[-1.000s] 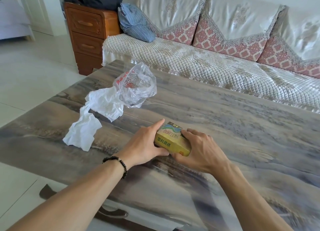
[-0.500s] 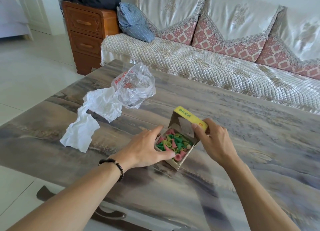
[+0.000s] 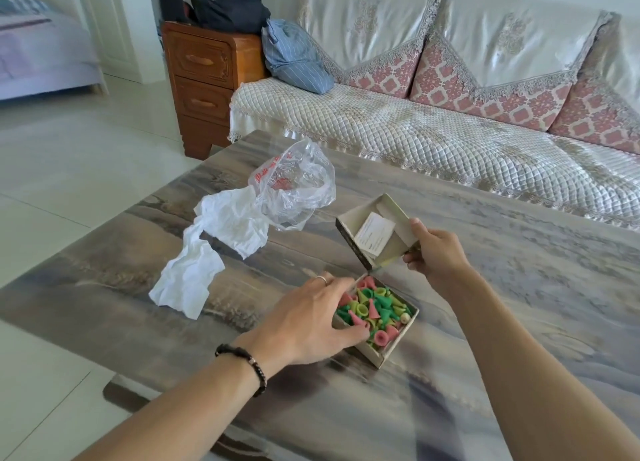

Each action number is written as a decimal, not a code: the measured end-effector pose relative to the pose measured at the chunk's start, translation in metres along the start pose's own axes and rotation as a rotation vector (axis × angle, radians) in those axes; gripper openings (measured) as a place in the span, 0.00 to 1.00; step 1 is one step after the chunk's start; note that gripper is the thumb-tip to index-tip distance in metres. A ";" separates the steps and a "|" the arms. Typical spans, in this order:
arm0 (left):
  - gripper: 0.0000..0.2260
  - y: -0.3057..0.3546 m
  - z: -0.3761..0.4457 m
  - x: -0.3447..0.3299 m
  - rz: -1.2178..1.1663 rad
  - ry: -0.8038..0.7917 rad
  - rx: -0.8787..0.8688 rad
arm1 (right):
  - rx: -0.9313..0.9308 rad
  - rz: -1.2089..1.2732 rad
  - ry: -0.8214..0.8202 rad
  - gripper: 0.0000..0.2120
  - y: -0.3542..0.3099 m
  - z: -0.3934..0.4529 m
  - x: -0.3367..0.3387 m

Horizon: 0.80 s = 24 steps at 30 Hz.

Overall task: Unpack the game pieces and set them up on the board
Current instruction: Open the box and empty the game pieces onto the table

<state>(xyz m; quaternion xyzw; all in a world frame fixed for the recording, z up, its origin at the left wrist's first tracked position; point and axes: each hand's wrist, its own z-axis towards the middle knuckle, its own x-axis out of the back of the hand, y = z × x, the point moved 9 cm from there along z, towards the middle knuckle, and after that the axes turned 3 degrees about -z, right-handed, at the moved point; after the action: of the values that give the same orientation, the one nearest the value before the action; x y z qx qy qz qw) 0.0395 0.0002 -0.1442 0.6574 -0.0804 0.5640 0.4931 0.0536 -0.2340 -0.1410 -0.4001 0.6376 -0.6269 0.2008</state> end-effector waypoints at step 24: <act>0.32 -0.018 0.007 -0.005 0.068 -0.123 0.007 | 0.518 -1.274 -0.535 0.21 -0.040 -0.017 -0.149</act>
<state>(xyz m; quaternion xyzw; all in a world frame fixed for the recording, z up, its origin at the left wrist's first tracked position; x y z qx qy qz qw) 0.0540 0.0018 -0.1570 0.6895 -0.1310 0.5391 0.4656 0.1405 -0.1052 -0.1374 -0.7719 0.0424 -0.6334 0.0348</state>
